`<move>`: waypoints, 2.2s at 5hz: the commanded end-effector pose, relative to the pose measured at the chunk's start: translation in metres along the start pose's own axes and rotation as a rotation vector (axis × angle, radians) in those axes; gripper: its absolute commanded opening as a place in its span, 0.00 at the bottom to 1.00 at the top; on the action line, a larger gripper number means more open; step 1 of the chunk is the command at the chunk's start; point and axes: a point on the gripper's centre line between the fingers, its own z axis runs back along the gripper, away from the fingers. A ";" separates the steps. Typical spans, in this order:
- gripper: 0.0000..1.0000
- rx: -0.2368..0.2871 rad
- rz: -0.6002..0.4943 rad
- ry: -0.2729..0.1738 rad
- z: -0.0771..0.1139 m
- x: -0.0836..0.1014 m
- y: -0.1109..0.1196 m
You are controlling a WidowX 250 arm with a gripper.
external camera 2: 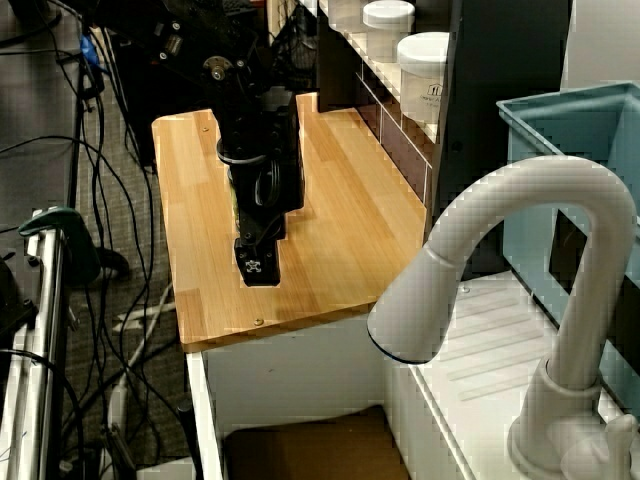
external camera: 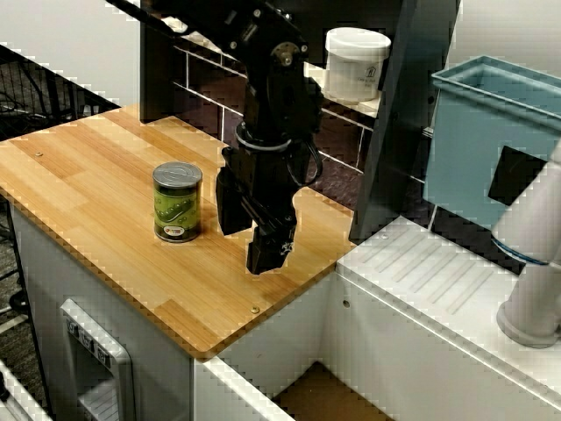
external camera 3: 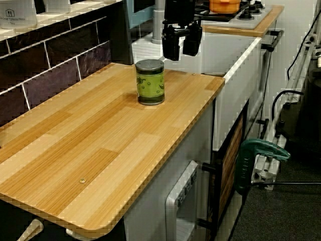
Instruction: Push into sink
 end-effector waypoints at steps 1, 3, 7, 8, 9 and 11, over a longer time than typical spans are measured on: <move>1.00 0.000 0.000 0.000 0.000 0.000 0.000; 1.00 -0.051 0.042 -0.016 0.043 -0.019 0.063; 1.00 0.011 0.247 -0.021 0.047 -0.068 0.188; 1.00 0.058 0.294 -0.025 0.029 -0.072 0.205; 1.00 0.080 0.282 0.000 0.008 -0.072 0.201; 1.00 0.082 0.218 0.051 -0.021 -0.071 0.183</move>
